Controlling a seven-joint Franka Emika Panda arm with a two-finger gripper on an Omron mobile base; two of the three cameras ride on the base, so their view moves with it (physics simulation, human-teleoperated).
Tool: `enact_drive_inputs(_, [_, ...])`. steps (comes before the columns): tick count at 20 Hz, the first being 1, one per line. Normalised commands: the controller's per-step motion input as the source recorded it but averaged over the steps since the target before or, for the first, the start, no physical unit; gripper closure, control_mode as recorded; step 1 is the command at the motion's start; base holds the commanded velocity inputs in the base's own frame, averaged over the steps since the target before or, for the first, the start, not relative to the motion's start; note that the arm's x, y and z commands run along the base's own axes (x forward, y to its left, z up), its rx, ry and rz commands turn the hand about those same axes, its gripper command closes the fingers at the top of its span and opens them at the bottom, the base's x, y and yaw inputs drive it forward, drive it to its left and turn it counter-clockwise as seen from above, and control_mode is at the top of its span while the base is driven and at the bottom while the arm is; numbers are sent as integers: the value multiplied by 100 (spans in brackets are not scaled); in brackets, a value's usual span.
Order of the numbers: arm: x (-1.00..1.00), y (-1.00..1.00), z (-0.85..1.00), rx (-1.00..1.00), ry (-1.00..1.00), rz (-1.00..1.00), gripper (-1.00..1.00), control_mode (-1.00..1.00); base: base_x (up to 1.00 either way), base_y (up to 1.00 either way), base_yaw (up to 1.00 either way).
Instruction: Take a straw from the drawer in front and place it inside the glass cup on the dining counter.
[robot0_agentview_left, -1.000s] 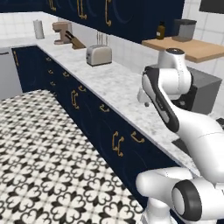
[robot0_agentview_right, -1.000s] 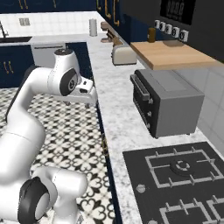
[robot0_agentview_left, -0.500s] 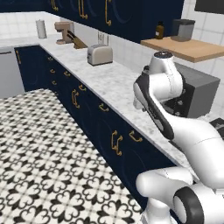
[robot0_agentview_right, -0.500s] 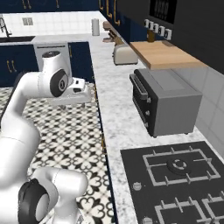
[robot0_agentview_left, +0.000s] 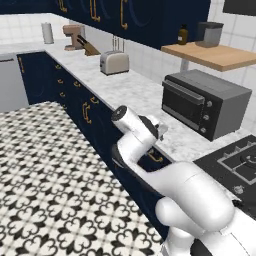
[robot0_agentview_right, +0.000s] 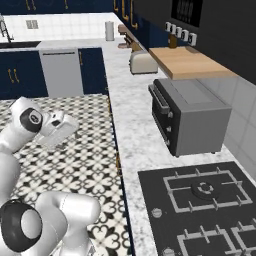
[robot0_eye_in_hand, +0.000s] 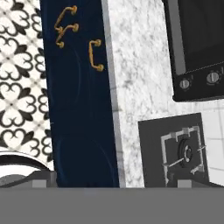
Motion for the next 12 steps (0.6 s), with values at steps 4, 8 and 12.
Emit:
enact_drive_inputs(4, [29, 12, -100, -43, 0, -1, -100, -100, 0, 0, 0])
enact_drive_inputs(8, [45, 0, -94, -32, 0, -2, -100, -100, 0, 0, 0])
enact_drive_inputs(12, [79, 0, -71, -22, 0, -4, -100, -100, 0, 0, 0])
